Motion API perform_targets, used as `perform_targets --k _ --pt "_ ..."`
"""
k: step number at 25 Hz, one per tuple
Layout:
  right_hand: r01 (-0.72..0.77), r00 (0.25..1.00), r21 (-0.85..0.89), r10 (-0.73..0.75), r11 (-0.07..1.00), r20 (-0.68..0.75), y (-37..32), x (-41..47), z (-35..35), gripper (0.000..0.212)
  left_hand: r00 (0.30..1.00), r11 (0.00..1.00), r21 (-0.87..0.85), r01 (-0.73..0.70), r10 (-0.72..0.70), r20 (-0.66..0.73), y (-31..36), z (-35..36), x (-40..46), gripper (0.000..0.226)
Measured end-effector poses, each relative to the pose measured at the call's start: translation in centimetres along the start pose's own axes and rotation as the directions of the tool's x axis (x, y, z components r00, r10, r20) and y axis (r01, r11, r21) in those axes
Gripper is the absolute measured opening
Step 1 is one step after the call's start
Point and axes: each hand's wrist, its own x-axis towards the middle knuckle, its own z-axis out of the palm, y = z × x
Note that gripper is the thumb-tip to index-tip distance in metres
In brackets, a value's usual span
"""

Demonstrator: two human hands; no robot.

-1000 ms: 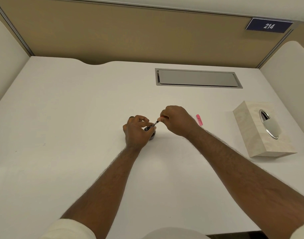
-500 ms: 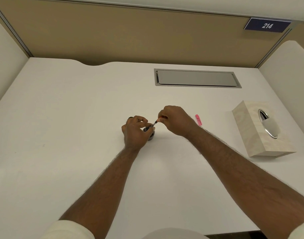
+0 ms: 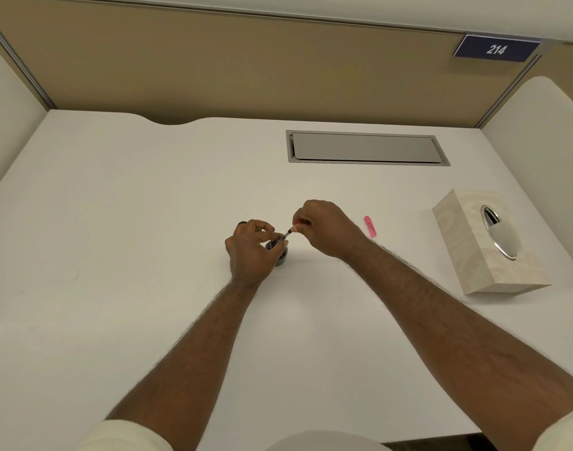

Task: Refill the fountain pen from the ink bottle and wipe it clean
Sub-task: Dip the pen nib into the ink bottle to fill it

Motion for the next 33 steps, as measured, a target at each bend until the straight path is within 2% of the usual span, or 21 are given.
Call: perform_targets --k 5,10,13,18,24,27,31,33 --pt "-0.019 1.000 -0.005 0.019 1.000 -0.015 0.23 -0.01 0.14 0.025 1.000 1.000 0.007 -0.004 0.004 -0.001 0.12 -0.01 -0.05 0.007" --pt "0.018 0.999 0.073 -0.015 0.997 -0.048 0.29 -0.36 0.00 0.018 1.000 1.000 0.008 -0.001 0.001 -0.007 0.10 0.06 -0.07 0.007" --pt "0.011 1.000 0.024 -0.011 1.000 -0.010 0.11 -0.19 -0.08 0.014 1.000 1.000 0.005 -0.004 0.004 -0.004 0.10 0.14 -0.12 0.007" --pt "-0.035 0.999 -0.029 0.035 0.999 0.025 -0.26 0.12 0.07 0.023 1.000 1.000 -0.002 0.001 -0.001 -0.004 0.12 0.00 -0.15 0.006" --pt "-0.007 0.999 0.036 0.008 0.999 -0.032 -0.13 -0.30 -0.21 0.022 1.000 1.000 -0.016 0.008 -0.008 0.005 0.23 -0.04 -0.15 0.006" --pt "0.019 1.000 -0.022 -0.019 1.000 -0.018 0.04 -0.20 -0.38 0.017 1.000 0.999 -0.026 0.020 -0.020 0.010 0.32 -0.04 -0.14 0.007" --pt "-0.015 1.000 -0.076 0.016 0.997 0.001 -0.02 -0.11 -0.35 0.029 1.000 1.000 -0.020 0.020 -0.020 0.019 0.28 0.04 -0.15 0.008" --pt "-0.015 1.000 -0.040 0.014 0.999 -0.010 -0.05 -0.30 -0.42 0.028 1.000 1.000 -0.020 0.024 -0.023 0.017 0.27 0.00 -0.14 0.008"
